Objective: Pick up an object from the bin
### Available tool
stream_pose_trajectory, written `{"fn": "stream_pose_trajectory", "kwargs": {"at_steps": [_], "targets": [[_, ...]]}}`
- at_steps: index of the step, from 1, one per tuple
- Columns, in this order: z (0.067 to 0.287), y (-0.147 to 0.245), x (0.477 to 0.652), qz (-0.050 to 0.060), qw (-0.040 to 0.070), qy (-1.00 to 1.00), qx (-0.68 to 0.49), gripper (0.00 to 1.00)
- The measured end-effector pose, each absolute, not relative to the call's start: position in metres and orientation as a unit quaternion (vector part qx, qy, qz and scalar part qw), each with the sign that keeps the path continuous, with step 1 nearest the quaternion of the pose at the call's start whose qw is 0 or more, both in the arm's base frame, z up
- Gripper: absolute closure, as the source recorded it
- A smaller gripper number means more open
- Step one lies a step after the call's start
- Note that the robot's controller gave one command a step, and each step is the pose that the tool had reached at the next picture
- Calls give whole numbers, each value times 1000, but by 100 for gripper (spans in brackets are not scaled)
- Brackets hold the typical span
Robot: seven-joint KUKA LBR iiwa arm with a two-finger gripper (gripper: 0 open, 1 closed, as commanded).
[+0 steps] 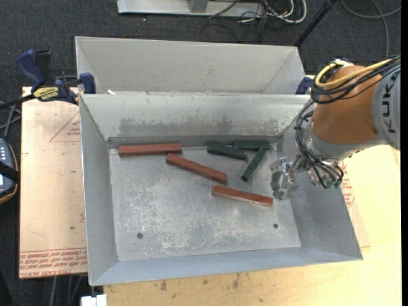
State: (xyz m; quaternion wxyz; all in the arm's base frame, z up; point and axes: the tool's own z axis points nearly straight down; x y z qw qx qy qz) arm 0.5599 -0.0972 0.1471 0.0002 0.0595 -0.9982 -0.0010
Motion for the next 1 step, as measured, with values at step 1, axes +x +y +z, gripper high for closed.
{"fn": "stream_pose_trajectory", "kwargs": {"at_steps": [1], "targets": [[148,-98,560,0,0,-998,59,100]]}}
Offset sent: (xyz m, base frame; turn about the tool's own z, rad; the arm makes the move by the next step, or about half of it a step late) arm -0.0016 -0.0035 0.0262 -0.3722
